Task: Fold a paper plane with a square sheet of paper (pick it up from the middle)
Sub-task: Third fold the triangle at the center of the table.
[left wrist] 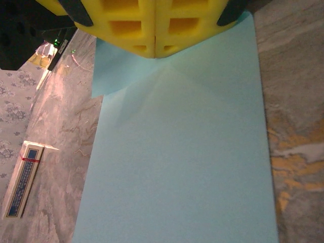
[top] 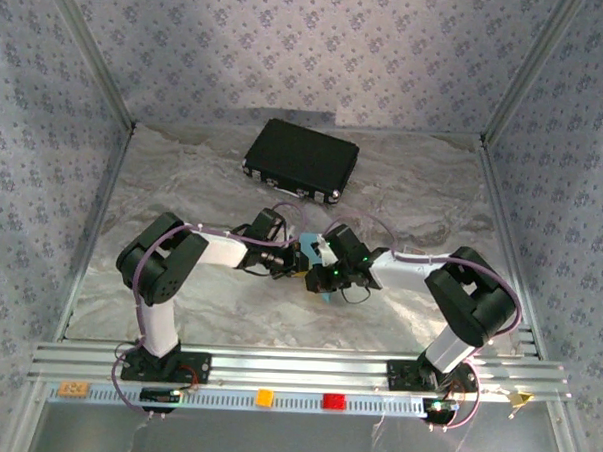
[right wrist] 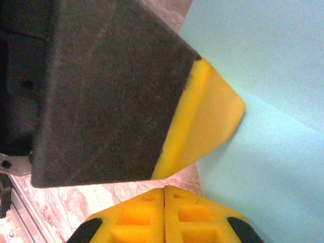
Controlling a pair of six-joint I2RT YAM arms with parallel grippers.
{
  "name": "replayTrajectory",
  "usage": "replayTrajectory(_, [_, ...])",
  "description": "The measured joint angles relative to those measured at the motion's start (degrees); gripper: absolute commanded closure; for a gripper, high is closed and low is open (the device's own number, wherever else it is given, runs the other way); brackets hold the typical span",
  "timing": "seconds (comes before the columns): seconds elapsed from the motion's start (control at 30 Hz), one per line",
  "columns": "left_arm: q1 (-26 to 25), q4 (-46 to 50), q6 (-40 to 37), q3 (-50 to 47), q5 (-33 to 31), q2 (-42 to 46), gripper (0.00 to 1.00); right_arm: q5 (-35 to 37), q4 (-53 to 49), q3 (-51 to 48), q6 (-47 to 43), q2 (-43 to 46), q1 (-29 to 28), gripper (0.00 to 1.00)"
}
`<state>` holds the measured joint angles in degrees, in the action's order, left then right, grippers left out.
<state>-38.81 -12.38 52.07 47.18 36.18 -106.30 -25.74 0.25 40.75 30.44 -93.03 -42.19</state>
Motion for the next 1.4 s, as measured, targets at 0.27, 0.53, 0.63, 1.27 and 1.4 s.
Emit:
replayTrajectory(0.27, [0.0,1.5,-0.6,1.3,0.3,-0.7,1.00,-0.2,2.5,-3.7,0.3,1.2,0.2,0.89])
replayTrajectory(0.53, [0.0,2.4,-1.3,1.7,0.3,-0.7,1.00,-0.7,4.0,-6.3,1.2,3.2,0.2,0.87])
replayTrajectory(0.63, [0.0,2.7,-1.3,1.8,0.2,-0.7,1.00,-0.7,4.1,-7.3,1.6,4.3,0.3,0.87])
replayTrajectory(1.27, [0.0,2.7,-1.3,1.9,0.3,-0.8,1.00,-0.5,-0.1,-13.0,4.1,15.6,0.3,0.92])
replayTrajectory(1.4, [0.0,2.7,-1.3,1.9,0.3,-0.8,1.00,-0.2,-1.3,-7.3,4.2,15.4,0.4,0.93])
